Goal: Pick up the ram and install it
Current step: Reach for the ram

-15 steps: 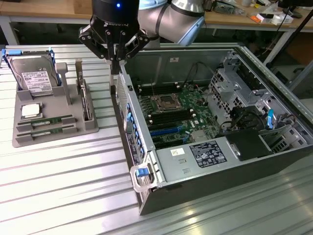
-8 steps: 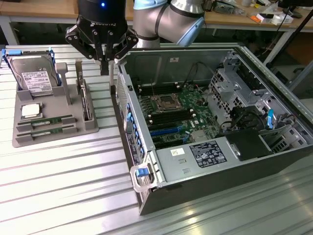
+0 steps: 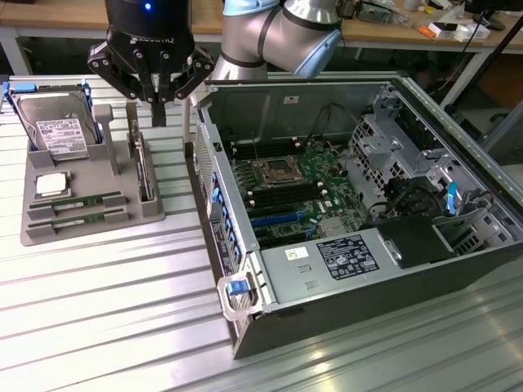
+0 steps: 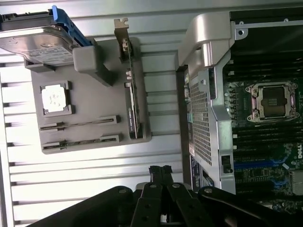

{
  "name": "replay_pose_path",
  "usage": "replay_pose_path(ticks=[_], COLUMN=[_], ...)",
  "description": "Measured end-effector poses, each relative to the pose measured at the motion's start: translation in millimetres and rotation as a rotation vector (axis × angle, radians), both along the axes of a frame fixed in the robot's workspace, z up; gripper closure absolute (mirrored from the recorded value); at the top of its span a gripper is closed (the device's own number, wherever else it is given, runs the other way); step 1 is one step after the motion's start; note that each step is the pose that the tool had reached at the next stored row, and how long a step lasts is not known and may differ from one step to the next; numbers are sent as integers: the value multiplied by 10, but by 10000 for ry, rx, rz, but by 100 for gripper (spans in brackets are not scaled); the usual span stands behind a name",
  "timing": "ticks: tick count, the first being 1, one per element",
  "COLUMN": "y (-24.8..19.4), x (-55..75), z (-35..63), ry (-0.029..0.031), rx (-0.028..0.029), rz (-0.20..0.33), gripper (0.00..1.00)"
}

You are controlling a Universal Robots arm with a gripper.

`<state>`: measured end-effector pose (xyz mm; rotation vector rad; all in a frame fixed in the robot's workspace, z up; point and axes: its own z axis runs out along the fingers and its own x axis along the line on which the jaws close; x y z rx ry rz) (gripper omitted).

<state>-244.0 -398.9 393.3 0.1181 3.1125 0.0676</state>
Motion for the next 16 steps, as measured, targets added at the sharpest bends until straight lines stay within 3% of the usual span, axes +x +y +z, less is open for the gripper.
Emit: replay_pose_path(ticks=[16], y=[0], x=[-354], z=[-2], ry=[0], rx=[0], rz=[1], gripper=[89])
